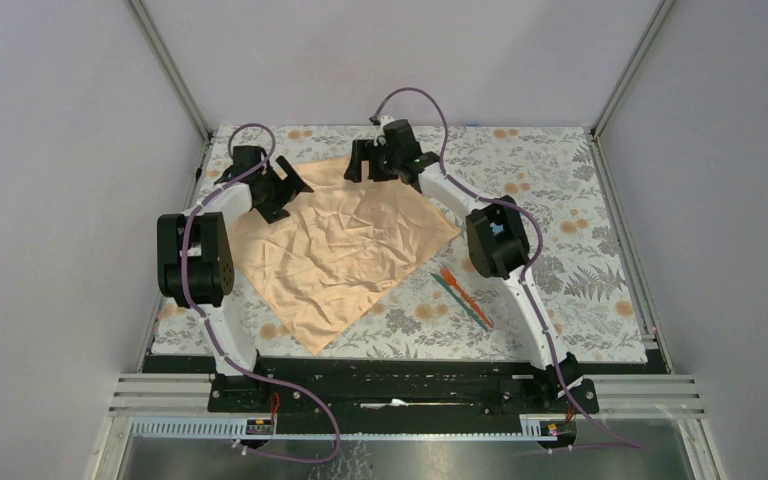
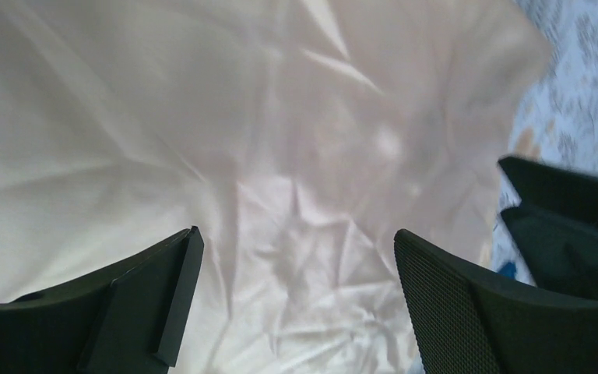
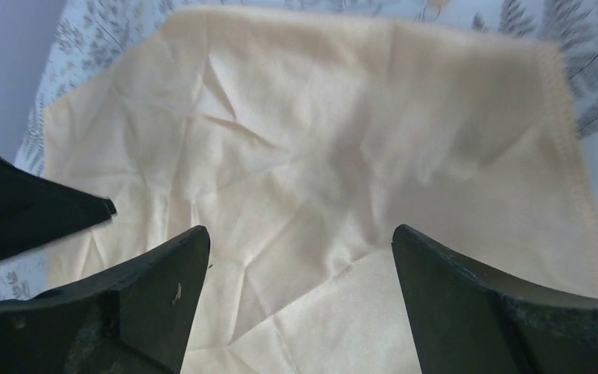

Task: Fold the napkin into a case and place the utensils inside
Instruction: Flatten out the crumpled napkin at the center of the board.

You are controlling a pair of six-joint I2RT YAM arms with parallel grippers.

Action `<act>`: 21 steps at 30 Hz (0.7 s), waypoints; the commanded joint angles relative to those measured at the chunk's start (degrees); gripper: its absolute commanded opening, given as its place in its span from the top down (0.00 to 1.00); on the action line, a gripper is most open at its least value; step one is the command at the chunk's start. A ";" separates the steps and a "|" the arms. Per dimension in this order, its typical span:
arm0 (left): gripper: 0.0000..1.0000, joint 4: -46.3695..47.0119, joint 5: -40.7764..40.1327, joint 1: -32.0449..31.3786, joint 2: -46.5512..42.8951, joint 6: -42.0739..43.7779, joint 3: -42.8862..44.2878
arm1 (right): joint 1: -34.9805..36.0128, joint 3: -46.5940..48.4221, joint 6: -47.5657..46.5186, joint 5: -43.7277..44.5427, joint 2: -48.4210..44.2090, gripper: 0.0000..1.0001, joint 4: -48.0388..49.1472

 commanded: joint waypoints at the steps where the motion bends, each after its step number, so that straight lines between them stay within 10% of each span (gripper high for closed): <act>1: 0.01 4.20 5.38 -2.74 -8.68 4.07 -3.44 | -4.06 -0.58 -3.02 -1.65 -7.17 0.06 -0.71; 21: 0.01 2.47 14.29 -8.79 -28.94 6.57 -24.13 | -6.87 17.07 4.66 -6.49 13.52 0.16 3.67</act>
